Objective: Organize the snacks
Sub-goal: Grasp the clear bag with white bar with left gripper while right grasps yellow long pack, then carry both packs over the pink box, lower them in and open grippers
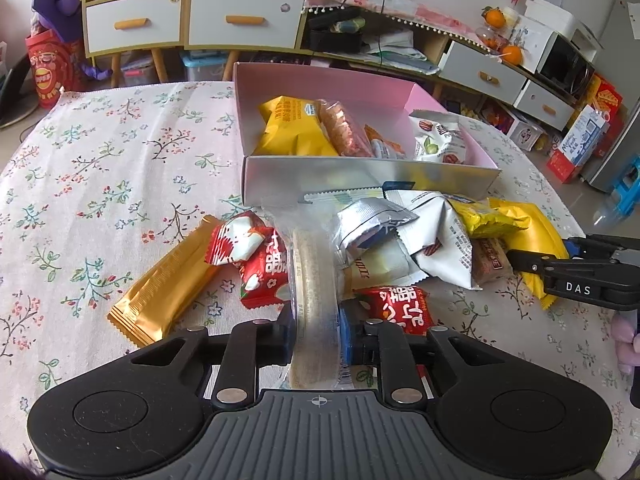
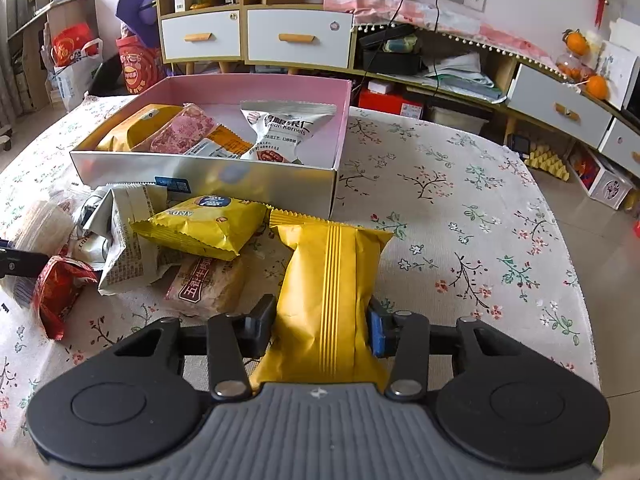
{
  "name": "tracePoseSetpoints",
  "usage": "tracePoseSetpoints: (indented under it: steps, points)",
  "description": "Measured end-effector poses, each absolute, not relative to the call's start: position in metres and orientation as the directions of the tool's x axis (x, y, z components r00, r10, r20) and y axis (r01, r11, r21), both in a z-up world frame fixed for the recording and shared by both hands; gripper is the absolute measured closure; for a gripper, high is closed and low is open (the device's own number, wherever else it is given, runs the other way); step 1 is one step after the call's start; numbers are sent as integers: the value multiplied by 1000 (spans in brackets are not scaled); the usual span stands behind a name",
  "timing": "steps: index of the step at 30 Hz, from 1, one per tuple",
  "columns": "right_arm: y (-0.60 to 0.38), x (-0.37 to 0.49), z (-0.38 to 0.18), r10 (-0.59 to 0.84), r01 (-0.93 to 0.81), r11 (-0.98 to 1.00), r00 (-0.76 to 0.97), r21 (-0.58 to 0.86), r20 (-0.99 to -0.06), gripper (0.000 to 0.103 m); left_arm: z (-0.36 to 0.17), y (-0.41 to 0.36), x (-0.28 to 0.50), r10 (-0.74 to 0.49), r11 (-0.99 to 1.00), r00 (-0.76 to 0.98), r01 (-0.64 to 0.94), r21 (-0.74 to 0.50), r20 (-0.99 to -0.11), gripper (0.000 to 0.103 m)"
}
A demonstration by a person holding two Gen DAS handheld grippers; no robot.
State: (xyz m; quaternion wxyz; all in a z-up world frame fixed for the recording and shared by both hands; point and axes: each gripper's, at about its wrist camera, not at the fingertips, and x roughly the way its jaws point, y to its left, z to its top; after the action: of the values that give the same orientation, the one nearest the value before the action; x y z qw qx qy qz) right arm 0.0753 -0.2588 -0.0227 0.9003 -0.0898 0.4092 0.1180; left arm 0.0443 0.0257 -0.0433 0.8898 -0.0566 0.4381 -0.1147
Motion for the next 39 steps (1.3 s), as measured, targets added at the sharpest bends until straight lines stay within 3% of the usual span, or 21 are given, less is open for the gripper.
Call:
tracePoseSetpoints:
  steps: [18,39]
  points:
    - [-264,73,-1,176,-274,962,666,-18,-725,65,-17,24,31,-273,962,634,169,-215,-724,86]
    - [-237,89,29,271,-250,960,700,128,-661,65,15,21,60,-297,940,700,95,-326,-650,86]
